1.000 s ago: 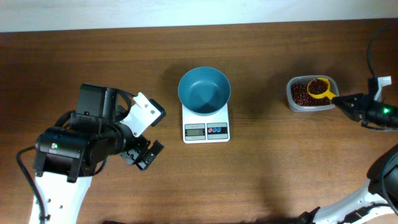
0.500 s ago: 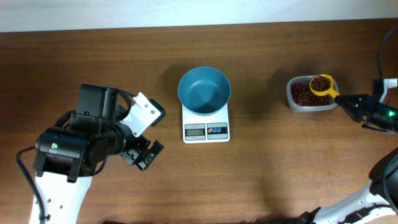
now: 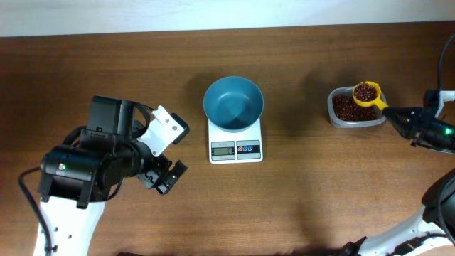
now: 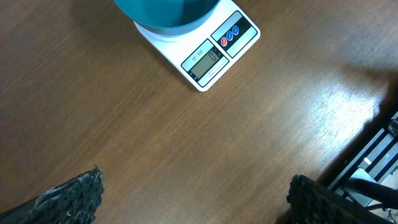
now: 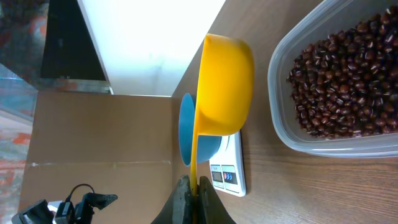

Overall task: Scoop item into bowl and weigh 50g on scale
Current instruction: 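Carry the filled scoop left with the right gripper over the teal bowl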

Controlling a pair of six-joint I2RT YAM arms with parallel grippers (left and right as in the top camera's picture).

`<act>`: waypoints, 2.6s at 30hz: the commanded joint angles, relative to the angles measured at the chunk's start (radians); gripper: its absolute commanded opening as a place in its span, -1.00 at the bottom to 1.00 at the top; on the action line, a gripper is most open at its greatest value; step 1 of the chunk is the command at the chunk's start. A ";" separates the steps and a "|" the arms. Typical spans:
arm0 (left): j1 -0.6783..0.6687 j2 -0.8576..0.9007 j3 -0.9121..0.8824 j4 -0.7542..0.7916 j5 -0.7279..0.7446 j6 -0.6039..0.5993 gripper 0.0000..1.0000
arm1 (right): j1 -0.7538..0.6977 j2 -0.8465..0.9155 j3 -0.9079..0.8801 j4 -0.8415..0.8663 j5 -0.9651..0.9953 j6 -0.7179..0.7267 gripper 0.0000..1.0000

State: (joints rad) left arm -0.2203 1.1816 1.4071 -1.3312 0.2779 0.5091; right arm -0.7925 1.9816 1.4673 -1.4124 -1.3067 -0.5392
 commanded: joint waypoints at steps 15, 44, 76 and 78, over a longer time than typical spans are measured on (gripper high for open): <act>0.005 -0.006 0.015 0.002 0.015 0.016 0.98 | 0.213 0.007 -0.007 -0.024 -0.140 -0.037 -0.92; 0.005 -0.006 0.015 0.002 0.015 0.016 0.98 | 0.609 0.007 -0.007 0.055 -0.216 -0.037 -0.92; 0.005 -0.006 0.015 0.002 0.015 0.016 0.98 | 0.785 0.007 -0.007 0.549 0.045 0.320 -0.92; 0.005 -0.006 0.015 0.002 0.015 0.016 0.98 | 0.787 0.007 -0.007 0.574 0.066 0.320 -0.92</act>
State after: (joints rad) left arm -0.2203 1.1816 1.4071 -1.3315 0.2810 0.5091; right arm -0.0154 1.9816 1.4609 -0.8642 -1.2804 -0.2165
